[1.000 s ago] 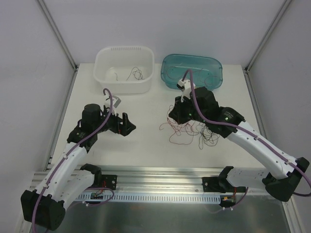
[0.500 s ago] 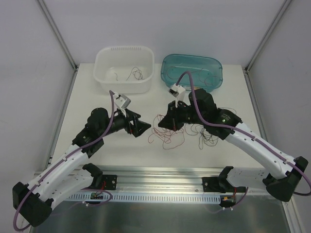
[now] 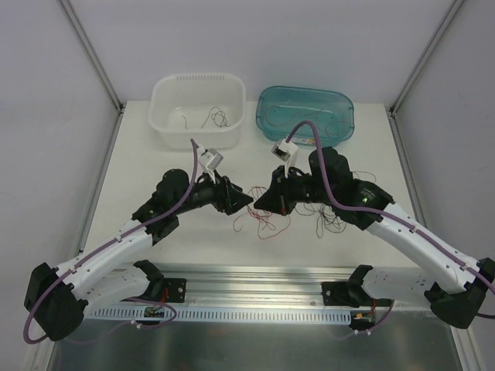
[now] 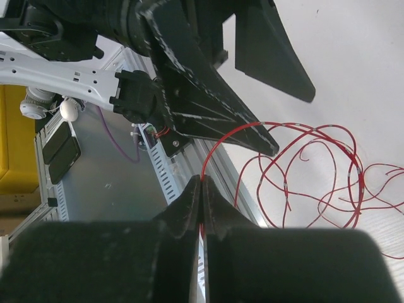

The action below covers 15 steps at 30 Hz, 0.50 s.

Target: Untangle the cables

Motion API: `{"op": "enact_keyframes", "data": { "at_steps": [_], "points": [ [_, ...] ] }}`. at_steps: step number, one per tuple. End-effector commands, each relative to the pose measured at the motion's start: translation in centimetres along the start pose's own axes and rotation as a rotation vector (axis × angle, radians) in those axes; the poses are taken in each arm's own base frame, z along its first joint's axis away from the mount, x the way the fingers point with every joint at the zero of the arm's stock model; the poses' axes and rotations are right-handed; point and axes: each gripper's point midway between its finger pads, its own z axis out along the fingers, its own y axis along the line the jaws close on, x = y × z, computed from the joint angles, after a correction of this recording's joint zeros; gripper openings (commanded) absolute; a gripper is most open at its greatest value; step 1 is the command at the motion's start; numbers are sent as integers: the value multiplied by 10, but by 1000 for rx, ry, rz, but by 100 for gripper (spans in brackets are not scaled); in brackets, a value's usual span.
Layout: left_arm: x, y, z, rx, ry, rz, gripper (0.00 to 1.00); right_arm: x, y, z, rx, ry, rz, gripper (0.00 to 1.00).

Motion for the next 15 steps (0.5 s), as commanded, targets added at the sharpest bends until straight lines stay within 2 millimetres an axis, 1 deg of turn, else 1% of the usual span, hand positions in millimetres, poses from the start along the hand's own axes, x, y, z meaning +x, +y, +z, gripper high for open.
{"op": "enact_keyframes", "data": {
  "at_steps": [1, 2, 5, 6, 7, 8, 9, 10, 11, 12, 13, 14, 15],
  "points": [
    [-21, -21, 9, 71, -46, 18, 62, -10, 13, -5, -49, -46, -52, 1],
    [-18, -22, 12, 74, -33, 16, 61, -10, 13, -6, -47, -47, -52, 1],
    [-17, -21, 16, 62, -32, 29, 50, -9, 12, -7, -43, -44, -53, 1],
    [-19, -17, 17, 39, -42, 30, 36, -7, 10, -8, -31, -40, -54, 1],
    [-18, -11, 17, 8, -44, 34, 26, -7, 9, -9, -21, -39, -57, 1],
    [-18, -4, 15, -33, -49, 35, 14, -7, 8, -13, -9, -47, -65, 1],
    [-18, 4, 14, -79, -53, 36, 0, -4, 0, -16, 38, -40, -73, 1],
    [-21, 22, 11, -179, -78, 49, 0, -2, -6, -19, 73, -41, -76, 1],
    [-16, 34, 5, -241, -62, 54, 0, 2, -9, -29, 107, -36, -80, 1],
    [-17, 46, 0, -307, -68, 77, 0, 1, -21, -35, 179, -48, -95, 1],
    [-20, 67, -9, -418, -87, 82, 0, 1, -26, -41, 216, -55, -100, 1],
    [-14, 80, -17, -488, -67, 79, 0, 5, -29, -53, 254, -54, -97, 1],
    [-13, 91, -23, -537, -59, 76, 0, 5, -33, -61, 291, -68, -98, 1]
  ]
}}
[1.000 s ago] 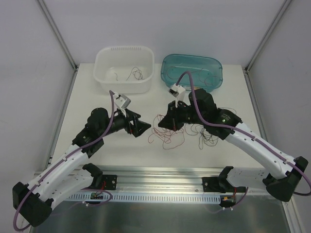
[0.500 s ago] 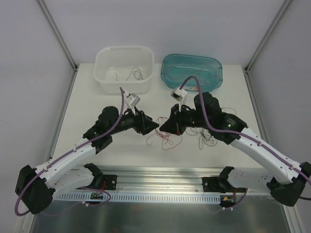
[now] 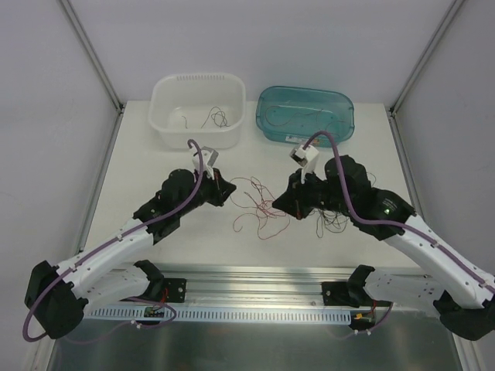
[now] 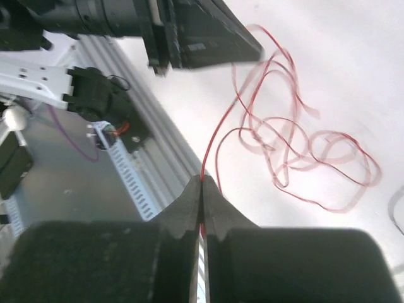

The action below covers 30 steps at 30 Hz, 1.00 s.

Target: Untangle the cables

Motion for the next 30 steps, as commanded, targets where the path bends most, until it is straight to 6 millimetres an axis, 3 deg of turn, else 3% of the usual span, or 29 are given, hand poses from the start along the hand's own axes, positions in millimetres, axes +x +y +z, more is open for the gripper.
{"op": "enact_keyframes", "data": {
  "at_steps": [1, 6, 11, 18, 25, 30],
  "points": [
    [-21, 71, -19, -329, -63, 19, 0, -5, -31, -39, 212, -71, -74, 1],
    [-17, 136, -45, -520, -26, -81, 0, -13, -63, -97, 449, -185, -92, 1],
    [-25, 193, -73, -726, 26, -105, 0, -20, -70, -138, 541, -258, -106, 1],
    [-33, 230, -91, -842, 108, -73, 0, -36, -64, -174, 575, -342, -122, 1],
    [10, 284, -112, -1036, 287, -70, 0, -71, -52, -219, 613, -458, -169, 1],
    [26, 314, -128, -1149, 360, -99, 0, -92, -51, -252, 684, -519, -201, 1]
  ]
}}
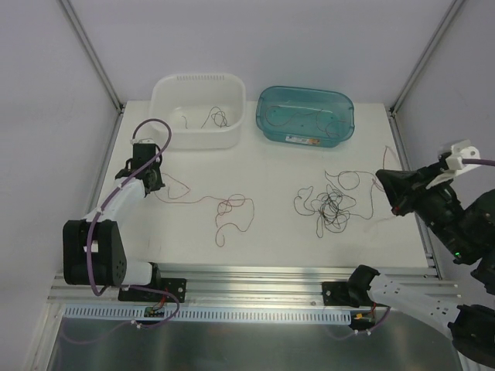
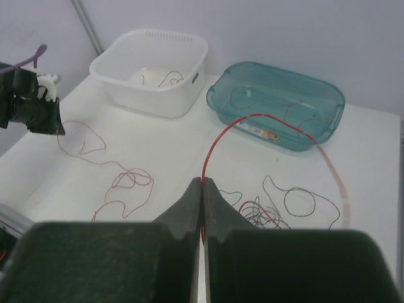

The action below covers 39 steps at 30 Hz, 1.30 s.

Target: Untangle the cables

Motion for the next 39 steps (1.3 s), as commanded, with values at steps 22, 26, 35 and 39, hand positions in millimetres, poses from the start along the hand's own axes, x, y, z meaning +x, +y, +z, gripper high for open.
{"op": "enact_keyframes", "data": {
  "at_steps": [22, 26, 35, 39],
  "points": [
    [-19, -75, -94, 589, -192, -6, 77, -27, 30, 117, 50, 34, -136, 1],
    [-19, -82, -105, 610, -241, 40, 86, -43, 22, 161, 48, 23, -72, 1],
    [-19, -87, -107, 632, -226, 29, 93, -95, -3, 246, 77, -96, -9, 1],
    [-20, -85, -105, 615, -228, 26, 95, -110, -26, 272, 115, -168, -9, 1]
  ]
}}
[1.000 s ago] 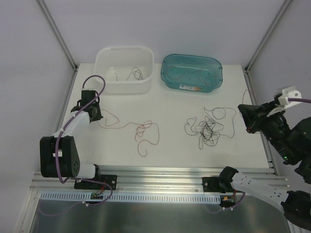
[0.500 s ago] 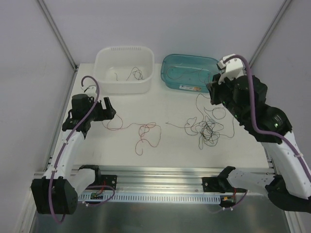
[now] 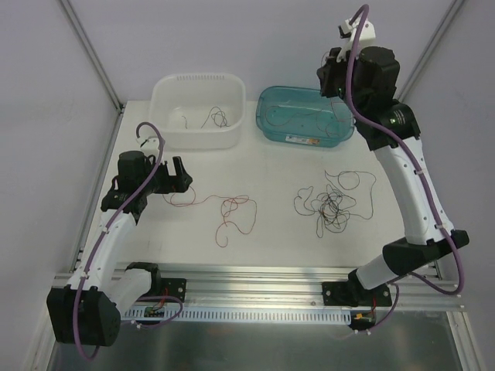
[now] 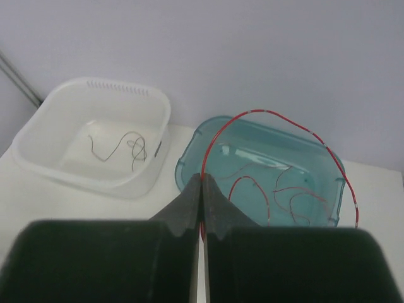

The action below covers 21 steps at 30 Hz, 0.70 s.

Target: Untangle the cables

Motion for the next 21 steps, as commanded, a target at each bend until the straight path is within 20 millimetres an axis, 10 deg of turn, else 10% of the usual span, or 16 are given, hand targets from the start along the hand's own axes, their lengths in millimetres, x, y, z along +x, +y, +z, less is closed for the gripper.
{"op": "enact_keyframes", "data": {
  "at_steps": [1, 12, 21],
  "points": [
    [-6, -3, 2, 18, -22, 0, 97, -61, -13, 13, -8, -224, 29, 1],
    [-3, -4, 2, 24, -16, -2, 99, -21, -47, 136, 30, -207, 27, 1],
    [-1, -2, 5, 16, -5, 7, 99, 74, -63, 209, 71, -64, 123, 2]
  ]
}}
